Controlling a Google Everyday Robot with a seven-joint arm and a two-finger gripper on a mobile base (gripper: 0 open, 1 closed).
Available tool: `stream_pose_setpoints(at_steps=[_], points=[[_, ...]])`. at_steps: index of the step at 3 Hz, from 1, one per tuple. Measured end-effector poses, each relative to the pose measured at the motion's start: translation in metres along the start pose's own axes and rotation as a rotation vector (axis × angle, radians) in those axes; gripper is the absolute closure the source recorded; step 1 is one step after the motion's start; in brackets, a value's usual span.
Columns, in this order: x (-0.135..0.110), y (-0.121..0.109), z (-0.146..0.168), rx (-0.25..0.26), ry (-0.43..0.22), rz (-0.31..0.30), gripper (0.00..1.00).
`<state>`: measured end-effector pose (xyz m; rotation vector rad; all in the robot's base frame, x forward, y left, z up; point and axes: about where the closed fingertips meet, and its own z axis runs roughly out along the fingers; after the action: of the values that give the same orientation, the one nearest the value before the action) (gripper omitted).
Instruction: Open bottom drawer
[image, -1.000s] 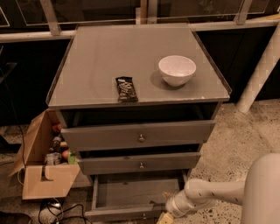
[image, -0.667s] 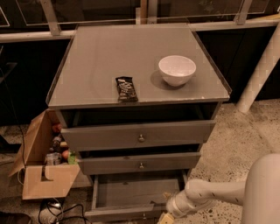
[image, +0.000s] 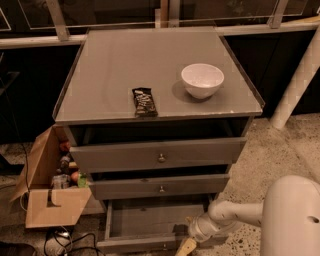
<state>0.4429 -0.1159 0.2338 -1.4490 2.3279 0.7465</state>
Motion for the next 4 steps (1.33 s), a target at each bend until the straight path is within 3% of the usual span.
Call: stream_pose_setpoints(at_steps=[2,3,4], points=[[0.033,-0.001,0.043,-0.075,0.023,0.070,0.00],[0.047,0.008,0.047,-0.095,0.031,0.096,0.00],[0.046,0.009,0.046,-0.095,0.031,0.096,0.00]])
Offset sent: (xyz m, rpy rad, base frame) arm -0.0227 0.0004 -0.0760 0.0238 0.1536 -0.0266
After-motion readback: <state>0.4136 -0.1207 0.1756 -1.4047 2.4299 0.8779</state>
